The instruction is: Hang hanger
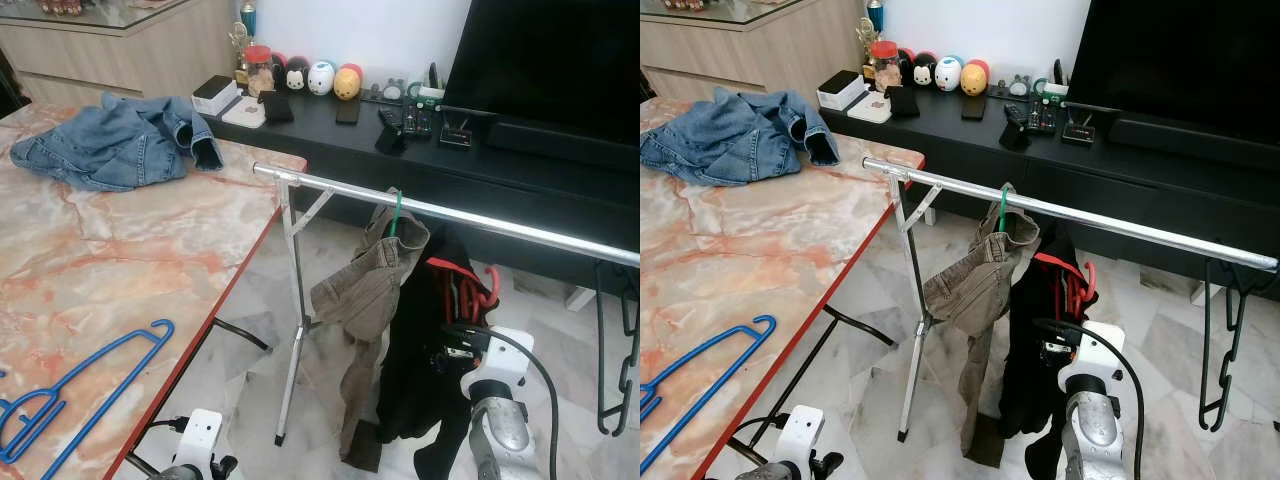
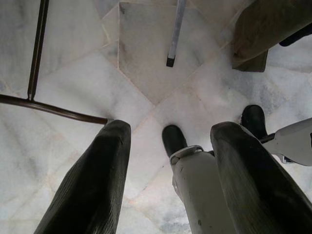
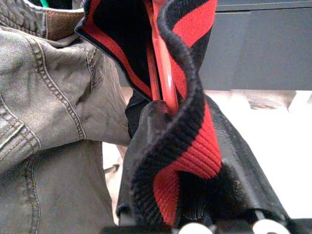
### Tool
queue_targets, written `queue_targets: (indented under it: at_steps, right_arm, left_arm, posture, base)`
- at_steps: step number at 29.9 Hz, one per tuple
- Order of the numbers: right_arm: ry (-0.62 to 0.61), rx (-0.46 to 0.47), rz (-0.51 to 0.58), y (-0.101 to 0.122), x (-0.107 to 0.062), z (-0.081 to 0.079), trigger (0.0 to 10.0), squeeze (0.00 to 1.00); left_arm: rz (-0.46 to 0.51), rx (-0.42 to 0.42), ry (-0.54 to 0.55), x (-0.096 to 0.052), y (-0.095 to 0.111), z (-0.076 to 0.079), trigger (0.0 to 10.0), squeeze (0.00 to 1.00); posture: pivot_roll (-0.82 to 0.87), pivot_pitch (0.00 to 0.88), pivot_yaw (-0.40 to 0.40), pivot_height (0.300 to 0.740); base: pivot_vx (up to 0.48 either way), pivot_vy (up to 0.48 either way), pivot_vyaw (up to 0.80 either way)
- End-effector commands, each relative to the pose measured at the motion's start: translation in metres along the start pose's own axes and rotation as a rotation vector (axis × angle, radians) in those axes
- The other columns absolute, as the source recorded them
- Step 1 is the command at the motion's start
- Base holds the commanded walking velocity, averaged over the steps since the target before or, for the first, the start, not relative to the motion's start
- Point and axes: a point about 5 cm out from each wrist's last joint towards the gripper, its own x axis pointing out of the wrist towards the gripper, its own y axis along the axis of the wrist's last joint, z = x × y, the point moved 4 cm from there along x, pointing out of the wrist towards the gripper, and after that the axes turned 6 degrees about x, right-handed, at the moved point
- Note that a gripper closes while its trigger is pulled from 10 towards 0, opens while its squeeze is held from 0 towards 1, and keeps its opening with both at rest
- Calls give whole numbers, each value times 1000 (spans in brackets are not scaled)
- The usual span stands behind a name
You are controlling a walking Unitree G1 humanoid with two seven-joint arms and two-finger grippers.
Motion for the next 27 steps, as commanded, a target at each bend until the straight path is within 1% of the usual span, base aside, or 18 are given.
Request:
queue_targets:
  at_steps: [1,7,11,17,27]
  right_arm:
    - [-10,10,22,7,4,2,10000,0]
    - [-20,13,23,9,6,3,10000,0]
    - [-22,12,39,16,10,3,10000,0]
    - [-28,6,43,19,13,5,10000,0]
    - [-32,2,36,19,14,5,10000,0]
  left_arm:
    - [-8,-6,8,-2,-5,-4,10000,0]
    - [1,-13,18,-1,-3,-5,10000,0]
    - [7,-24,25,-1,-1,-5,10000,0]
    - [11,-31,28,-1,0,-6,10000,0]
    - [14,-32,34,-1,2,-6,10000,0]
  posture:
    - [-57,0,9,740]
    - [-60,16,12,740]
    - [-63,25,11,740]
    - [-63,38,12,740]
    - [-64,51,13,740]
  base:
    - [0,0,0]
    - [-200,0,0]
    - [-243,0,0]
    - [-255,0,0]
    - [-273,0,0]
